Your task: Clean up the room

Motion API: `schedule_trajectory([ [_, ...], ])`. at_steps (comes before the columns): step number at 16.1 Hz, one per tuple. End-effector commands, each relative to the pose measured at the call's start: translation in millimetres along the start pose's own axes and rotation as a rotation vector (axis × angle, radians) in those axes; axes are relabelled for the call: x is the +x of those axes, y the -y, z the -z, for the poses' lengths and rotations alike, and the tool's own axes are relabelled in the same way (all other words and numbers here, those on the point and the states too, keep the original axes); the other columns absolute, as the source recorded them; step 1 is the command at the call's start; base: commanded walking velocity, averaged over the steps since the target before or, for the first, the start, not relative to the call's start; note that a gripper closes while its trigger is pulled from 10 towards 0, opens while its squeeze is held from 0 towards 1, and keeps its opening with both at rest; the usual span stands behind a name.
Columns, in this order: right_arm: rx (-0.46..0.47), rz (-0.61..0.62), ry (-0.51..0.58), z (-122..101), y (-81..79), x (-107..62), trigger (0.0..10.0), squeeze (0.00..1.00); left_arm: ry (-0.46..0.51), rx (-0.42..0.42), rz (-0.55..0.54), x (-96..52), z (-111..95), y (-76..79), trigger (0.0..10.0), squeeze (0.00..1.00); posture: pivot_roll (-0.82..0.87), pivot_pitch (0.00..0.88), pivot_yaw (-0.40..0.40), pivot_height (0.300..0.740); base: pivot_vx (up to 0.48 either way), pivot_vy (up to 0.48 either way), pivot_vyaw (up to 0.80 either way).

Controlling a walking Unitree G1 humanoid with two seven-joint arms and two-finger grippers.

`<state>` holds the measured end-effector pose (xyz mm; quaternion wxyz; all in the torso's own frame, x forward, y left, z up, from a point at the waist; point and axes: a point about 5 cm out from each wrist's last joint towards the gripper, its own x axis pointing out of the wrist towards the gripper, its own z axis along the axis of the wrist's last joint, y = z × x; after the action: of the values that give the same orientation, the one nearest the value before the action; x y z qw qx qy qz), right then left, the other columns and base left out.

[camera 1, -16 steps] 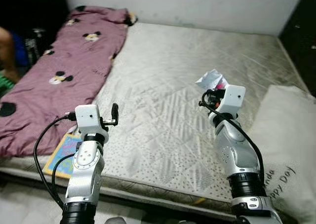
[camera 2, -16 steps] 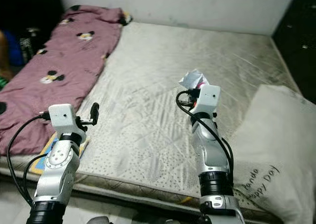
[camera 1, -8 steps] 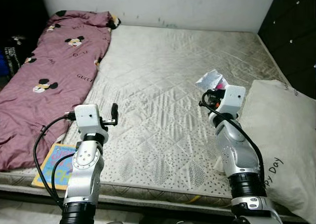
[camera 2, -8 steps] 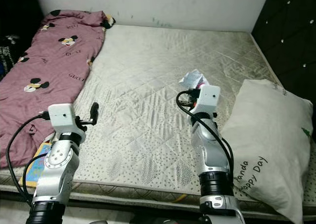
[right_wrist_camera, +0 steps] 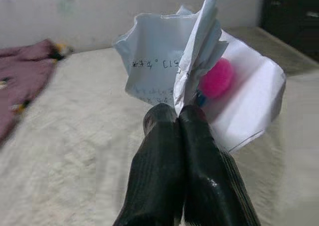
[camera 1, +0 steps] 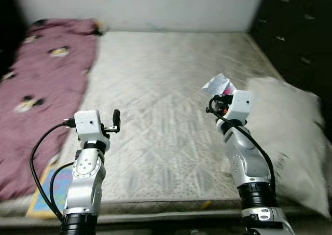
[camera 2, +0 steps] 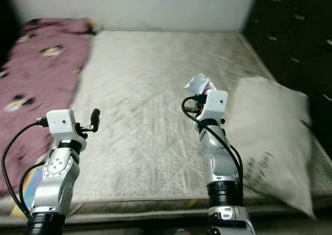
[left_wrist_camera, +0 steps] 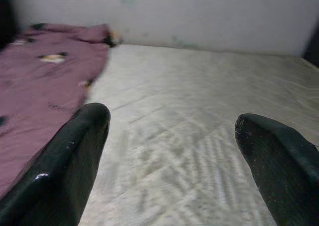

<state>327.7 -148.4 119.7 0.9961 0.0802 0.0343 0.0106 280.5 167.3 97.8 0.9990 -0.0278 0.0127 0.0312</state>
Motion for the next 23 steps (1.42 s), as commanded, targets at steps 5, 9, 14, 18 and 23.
schedule_trajectory([
  [5, -0.009, 0.012, 0.008, -1.8, 4.6, -1.0, 10.0, 0.00, 0.000, -0.001, 0.018, 0.4, -1.8, 4.9, 10.0, 0.00, -0.05, 0.000, 0.025, 0.740, 0.000, 0.000, -0.68],
  [9, -0.016, -0.003, 0.016, -2.0, 2.5, -1.0, 10.0, 0.00, 0.009, 0.005, 0.025, -0.2, -3.0, 6.0, 10.0, 0.00, -0.04, 0.000, 0.023, 0.740, 0.000, 0.000, 0.00],
  [14, -0.017, -0.004, 0.014, -1.4, 2.6, -1.6, 10.0, 0.00, 0.014, 0.002, 0.029, -1.2, -3.8, 6.8, 10.0, 0.00, -0.04, 0.000, 0.024, 0.740, 0.000, 0.000, 0.00],
  [18, -0.029, -0.017, 0.008, 0.7, 0.4, -2.0, 10.0, 0.00, 0.018, -0.007, 0.031, -2.0, -3.9, 6.9, 10.0, 0.00, -0.04, 0.000, 0.022, 0.740, 0.000, 0.000, 0.00],
  [23, -0.027, -0.028, 0.003, 1.7, -1.1, -1.5, 10.0, 0.00, 0.005, -0.027, 0.009, -2.6, -2.4, 4.5, 10.0, 0.00, -0.04, 0.000, 0.017, 0.740, 0.000, 0.066, 0.00],
])
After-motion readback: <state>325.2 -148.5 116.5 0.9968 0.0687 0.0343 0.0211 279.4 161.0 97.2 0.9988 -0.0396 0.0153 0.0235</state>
